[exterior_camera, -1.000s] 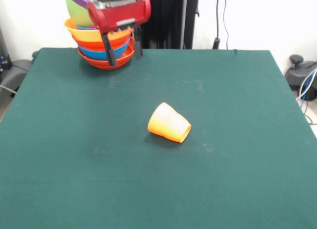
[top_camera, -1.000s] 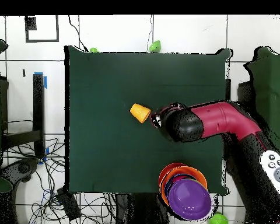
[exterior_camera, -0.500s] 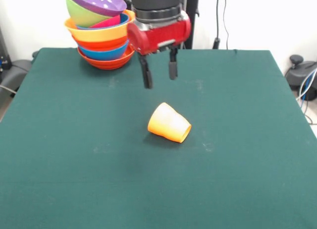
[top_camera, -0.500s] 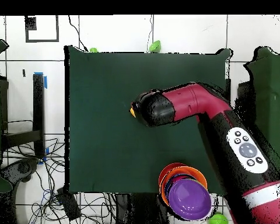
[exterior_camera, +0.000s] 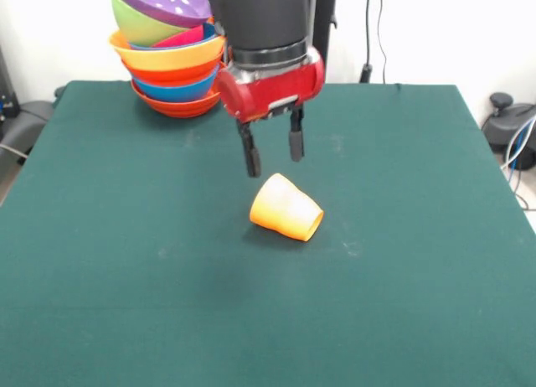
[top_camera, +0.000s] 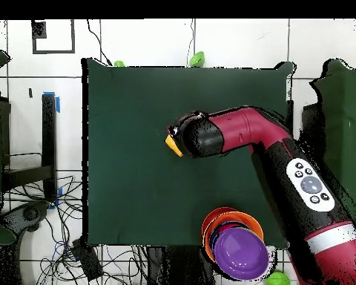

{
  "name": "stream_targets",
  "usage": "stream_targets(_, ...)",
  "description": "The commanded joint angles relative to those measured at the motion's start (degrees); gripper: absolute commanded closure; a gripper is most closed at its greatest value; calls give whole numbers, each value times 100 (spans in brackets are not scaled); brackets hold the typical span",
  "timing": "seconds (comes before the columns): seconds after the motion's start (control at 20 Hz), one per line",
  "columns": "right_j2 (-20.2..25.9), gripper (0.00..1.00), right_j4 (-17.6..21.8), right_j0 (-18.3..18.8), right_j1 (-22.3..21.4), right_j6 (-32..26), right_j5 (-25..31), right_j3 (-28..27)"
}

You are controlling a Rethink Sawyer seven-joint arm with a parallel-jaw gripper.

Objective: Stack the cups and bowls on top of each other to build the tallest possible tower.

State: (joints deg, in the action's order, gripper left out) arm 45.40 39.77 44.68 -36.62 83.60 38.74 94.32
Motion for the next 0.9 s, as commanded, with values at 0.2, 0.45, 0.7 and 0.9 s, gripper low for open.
stream_targets(0.2,-502,0,957,429,762,-715,-795,-264)
stream_targets(0.45,-401,0,1004,566,934,-718,-879,-308)
stream_targets(0.7,-462,0,708,367,779,-9,-741,-262)
stream_targets(0.9,-562,0,517,158,719,426,-741,-221)
